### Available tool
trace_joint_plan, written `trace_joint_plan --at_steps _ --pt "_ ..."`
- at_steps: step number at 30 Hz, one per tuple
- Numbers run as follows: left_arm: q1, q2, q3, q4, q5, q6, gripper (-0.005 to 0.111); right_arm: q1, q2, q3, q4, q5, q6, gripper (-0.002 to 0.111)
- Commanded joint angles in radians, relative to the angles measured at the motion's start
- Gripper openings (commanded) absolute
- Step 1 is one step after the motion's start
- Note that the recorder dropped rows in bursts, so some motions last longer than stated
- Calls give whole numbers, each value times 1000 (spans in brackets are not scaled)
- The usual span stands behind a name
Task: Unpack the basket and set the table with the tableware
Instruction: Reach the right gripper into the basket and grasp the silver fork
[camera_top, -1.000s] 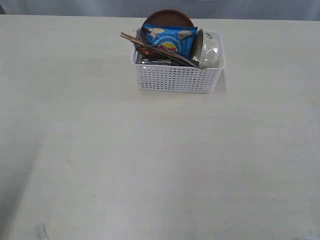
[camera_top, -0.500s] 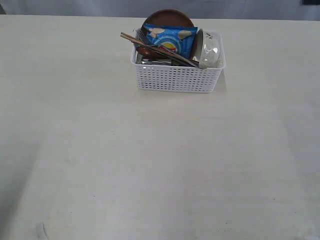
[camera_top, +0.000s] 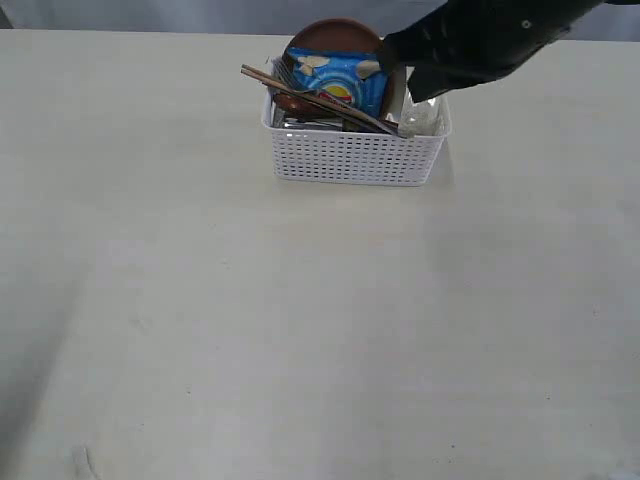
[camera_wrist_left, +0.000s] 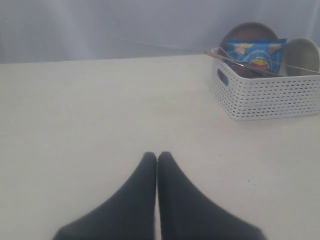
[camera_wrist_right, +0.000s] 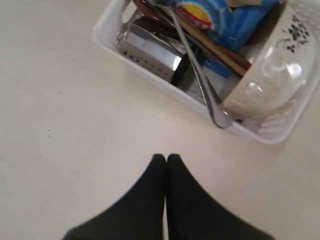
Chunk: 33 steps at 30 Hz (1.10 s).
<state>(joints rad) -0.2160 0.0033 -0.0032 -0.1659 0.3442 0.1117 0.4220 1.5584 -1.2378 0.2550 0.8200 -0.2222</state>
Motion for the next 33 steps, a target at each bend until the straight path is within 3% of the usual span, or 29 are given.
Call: trace_joint_plan --at_steps 1,15,22,33 --pt "-6 -3 3 0 -2 -1 0 2 63 -106 56 46 -112 0" --pt "-6 -3 3 0 -2 -1 0 2 443 -678 -37 401 -193 1" --pt "-6 -3 3 4 -2 1 0 12 558 -732 -42 401 -357 1" --pt "-6 -3 3 4 -2 1 0 24 624 -732 3 318 -298 1"
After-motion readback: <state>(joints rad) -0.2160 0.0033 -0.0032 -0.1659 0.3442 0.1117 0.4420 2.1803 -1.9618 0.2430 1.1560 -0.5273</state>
